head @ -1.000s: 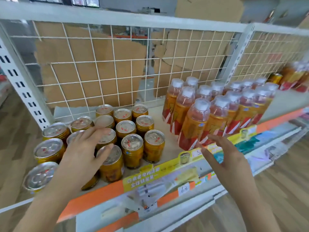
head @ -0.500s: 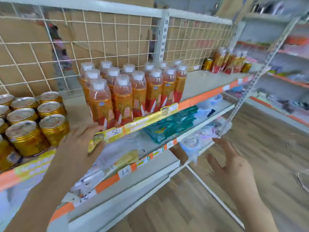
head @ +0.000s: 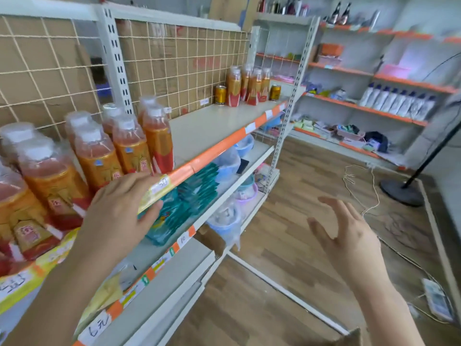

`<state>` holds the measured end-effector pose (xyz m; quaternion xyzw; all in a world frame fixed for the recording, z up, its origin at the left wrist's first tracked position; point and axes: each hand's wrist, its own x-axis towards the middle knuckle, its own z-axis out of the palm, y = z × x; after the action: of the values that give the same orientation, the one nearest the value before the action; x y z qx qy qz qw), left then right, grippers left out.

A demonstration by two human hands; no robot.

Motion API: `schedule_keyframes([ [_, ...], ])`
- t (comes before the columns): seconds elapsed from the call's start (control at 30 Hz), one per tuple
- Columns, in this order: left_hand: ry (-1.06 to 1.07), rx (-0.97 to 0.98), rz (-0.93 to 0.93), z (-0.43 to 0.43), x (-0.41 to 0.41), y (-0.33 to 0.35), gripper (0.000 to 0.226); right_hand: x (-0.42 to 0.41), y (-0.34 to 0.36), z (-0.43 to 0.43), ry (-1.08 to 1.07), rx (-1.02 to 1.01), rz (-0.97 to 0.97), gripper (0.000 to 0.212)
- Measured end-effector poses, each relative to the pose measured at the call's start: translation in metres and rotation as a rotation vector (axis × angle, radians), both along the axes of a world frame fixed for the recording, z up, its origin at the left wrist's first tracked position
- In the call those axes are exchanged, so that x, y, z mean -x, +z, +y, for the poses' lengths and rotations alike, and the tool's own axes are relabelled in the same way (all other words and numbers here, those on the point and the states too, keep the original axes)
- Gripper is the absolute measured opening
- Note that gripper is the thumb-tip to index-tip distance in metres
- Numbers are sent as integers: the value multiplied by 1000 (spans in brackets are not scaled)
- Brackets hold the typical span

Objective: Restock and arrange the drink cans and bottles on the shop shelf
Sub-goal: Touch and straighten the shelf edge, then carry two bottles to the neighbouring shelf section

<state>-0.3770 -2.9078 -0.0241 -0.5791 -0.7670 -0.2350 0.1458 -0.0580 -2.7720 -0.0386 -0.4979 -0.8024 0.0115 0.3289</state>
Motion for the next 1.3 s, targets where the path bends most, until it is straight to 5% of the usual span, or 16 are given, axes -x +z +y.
schedule_keyframes([
  [0.57, -138, 48, 19, 263, 23, 14, 35, 24, 7, 215, -84, 52, 49, 36],
  [1.3, 181, 69, -113, 528, -17, 10, 47, 13, 11, 571, 183, 99, -22, 33],
])
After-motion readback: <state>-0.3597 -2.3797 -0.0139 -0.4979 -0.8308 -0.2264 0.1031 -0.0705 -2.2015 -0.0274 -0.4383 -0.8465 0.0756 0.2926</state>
